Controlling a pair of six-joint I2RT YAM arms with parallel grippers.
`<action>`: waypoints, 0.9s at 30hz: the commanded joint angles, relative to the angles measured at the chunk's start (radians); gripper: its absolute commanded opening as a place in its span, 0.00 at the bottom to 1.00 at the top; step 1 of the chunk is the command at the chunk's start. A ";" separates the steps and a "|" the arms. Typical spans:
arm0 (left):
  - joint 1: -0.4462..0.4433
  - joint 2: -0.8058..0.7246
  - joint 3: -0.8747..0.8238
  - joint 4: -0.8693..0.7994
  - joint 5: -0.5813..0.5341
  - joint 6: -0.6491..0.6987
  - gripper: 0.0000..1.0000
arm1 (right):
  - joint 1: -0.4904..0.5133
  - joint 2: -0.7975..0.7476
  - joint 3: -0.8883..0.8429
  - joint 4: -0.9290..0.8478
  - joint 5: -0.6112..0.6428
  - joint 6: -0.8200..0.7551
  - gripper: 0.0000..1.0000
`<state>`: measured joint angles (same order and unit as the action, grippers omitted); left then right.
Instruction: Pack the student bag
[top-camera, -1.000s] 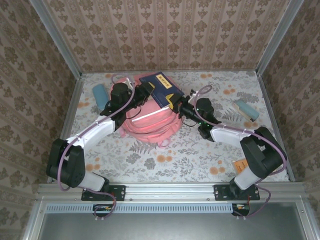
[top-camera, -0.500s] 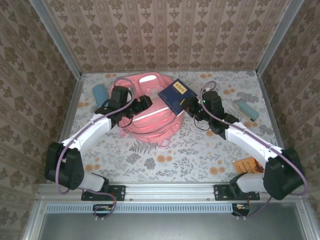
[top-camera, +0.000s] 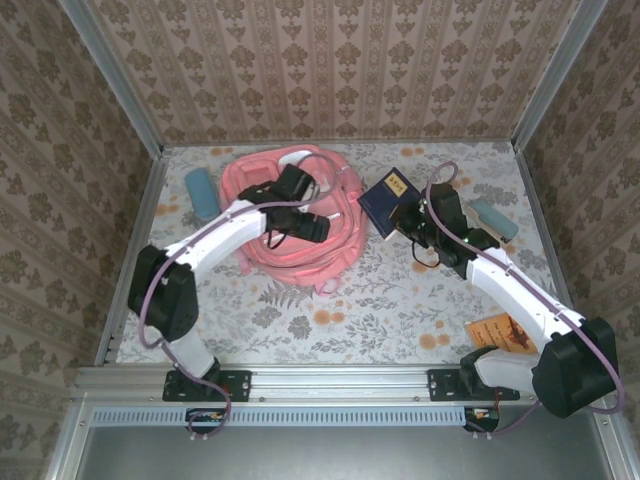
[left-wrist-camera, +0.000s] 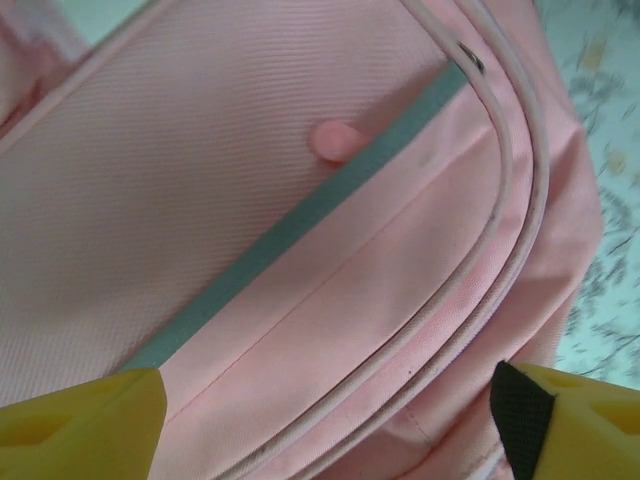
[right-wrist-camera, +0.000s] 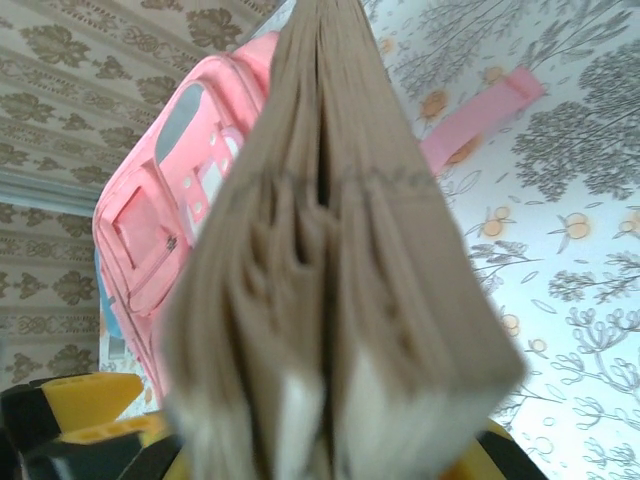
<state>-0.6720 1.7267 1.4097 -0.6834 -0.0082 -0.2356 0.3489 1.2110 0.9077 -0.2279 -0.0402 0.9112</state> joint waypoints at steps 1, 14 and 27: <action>-0.070 0.086 0.094 -0.114 -0.150 0.195 0.84 | -0.016 -0.047 -0.009 -0.008 0.023 -0.023 0.03; -0.135 0.310 0.310 -0.253 -0.266 0.324 0.67 | -0.039 -0.106 -0.092 0.025 -0.004 -0.006 0.03; -0.135 0.387 0.395 -0.291 -0.323 0.345 0.51 | -0.058 -0.184 -0.147 0.006 0.012 -0.017 0.03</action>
<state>-0.8101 2.0995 1.7634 -0.9352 -0.2844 0.0891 0.2977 1.0687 0.7654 -0.2367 -0.0368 0.9115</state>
